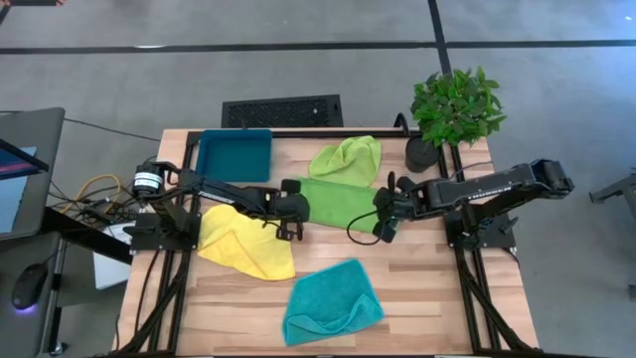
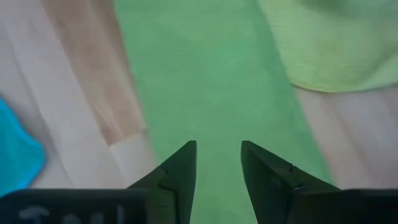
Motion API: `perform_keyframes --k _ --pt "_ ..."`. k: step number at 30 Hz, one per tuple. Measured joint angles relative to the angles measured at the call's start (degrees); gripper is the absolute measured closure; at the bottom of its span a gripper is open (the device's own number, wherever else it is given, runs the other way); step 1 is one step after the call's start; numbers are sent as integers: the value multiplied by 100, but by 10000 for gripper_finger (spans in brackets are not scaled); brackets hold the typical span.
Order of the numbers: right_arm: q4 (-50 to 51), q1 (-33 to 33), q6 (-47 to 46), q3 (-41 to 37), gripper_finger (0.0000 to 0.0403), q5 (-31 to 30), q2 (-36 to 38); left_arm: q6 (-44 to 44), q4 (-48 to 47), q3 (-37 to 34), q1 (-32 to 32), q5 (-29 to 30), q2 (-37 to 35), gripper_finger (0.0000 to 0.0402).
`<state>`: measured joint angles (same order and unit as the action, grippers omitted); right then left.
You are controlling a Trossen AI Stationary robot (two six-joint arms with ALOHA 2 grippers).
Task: Fold microfiber towels
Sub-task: Fold the green towel
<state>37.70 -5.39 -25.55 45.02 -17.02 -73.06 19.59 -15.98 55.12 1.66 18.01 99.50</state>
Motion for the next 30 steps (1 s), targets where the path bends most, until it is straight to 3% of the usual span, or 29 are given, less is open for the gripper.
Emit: perform_keyframes --k 6,13,30 --pt "-360 156 -7 -309 267 344 -96 727 61 266 -76 -355 -2 401" --pt "-495 329 -102 -553 275 478 -448 1349 776 329 -78 -548 -2 401" --pt "-906 479 -101 -547 276 593 -1591 2252 1943 329 -78 -804 -2 401"
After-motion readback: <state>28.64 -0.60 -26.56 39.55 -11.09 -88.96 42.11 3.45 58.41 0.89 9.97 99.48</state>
